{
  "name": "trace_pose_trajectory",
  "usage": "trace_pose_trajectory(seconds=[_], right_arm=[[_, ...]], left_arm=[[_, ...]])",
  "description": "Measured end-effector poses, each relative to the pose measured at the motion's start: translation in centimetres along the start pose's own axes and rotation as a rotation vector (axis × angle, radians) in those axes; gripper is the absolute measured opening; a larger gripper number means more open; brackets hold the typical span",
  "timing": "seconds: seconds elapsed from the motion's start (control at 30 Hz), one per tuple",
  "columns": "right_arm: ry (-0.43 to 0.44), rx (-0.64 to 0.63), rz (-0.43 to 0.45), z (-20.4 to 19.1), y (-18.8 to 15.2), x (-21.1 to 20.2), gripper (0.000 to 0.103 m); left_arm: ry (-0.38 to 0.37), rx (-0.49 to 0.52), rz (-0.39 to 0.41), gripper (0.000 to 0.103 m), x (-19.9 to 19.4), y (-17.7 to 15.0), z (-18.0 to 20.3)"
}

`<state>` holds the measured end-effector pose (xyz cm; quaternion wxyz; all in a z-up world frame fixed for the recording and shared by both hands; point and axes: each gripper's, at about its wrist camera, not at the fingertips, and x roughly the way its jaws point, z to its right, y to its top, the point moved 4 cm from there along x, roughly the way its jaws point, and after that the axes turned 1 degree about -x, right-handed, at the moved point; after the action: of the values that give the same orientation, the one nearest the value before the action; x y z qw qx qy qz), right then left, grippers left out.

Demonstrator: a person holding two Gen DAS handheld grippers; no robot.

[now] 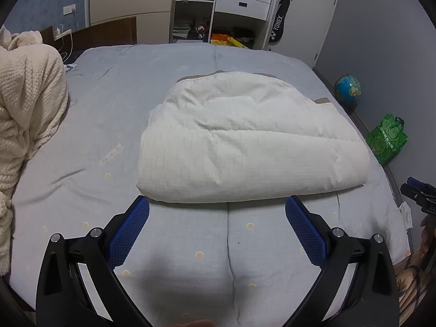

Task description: Fold large clothes

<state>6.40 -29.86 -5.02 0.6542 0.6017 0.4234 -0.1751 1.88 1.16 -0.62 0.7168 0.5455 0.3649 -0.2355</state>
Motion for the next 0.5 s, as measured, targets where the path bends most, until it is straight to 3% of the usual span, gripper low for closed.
trace_pose_trajectory(seconds=[0.5], right_arm=[[-0.008, -0.014, -0.004, -0.45, 0.06, 0.21, 0.094]], left_arm=[[0.002, 0.017, 0.005, 0.096, -0.08, -0.02, 0.23]])
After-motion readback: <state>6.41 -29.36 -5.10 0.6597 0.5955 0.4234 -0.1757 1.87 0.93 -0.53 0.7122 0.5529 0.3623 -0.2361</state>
